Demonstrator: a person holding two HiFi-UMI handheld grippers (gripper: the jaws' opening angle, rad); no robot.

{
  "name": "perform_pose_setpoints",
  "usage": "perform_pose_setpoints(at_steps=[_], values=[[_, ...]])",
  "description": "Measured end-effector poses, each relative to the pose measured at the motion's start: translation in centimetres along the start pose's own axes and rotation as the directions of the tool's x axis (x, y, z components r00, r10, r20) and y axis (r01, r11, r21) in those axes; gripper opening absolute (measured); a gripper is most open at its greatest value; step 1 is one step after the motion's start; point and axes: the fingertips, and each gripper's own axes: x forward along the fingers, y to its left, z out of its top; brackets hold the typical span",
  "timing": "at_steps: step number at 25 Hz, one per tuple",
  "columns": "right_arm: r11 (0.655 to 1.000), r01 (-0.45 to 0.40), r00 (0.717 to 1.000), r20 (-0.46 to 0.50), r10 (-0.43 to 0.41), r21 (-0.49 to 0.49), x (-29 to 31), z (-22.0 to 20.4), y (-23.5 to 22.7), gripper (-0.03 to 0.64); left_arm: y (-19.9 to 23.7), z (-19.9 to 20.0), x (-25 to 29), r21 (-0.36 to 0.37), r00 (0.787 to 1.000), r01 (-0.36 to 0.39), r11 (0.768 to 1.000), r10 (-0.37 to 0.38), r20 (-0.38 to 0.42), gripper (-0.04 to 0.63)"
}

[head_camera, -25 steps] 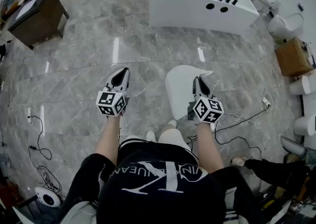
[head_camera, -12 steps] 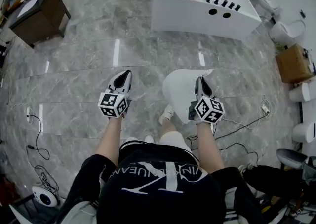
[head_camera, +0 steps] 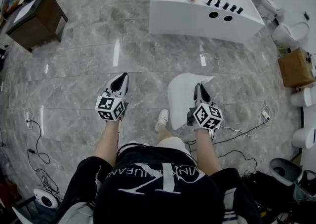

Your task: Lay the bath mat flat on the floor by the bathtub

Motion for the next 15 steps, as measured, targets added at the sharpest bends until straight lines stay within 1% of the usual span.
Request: perform_pose_setpoints(at_steps=[3, 8, 15], values=[[1.000, 0.001, 1.000, -0.009, -0.001, 0.022, 2.6, 0.8, -1.7, 0.034, 0.3, 0.6, 3.4, 0.010, 1.000, -0.005, 1.000, 0.005, -0.013, 0.018], [0.999, -0.003, 1.000, -0.027, 0.004, 0.034, 7.0, 2.5, -4.9, 0.034, 0.4, 1.1, 9.1, 0.007, 1.000, -0.016, 1.000, 0.016, -0.026, 0.018], [0.999, -0.014, 0.999, -0.034, 0.016, 0.039, 12.8, 5.0, -8.3, 0.034, 0.9, 1.3, 15.2, 0.006, 0.998, -0.044, 0.999, 0.045, -0.042, 0.018]])
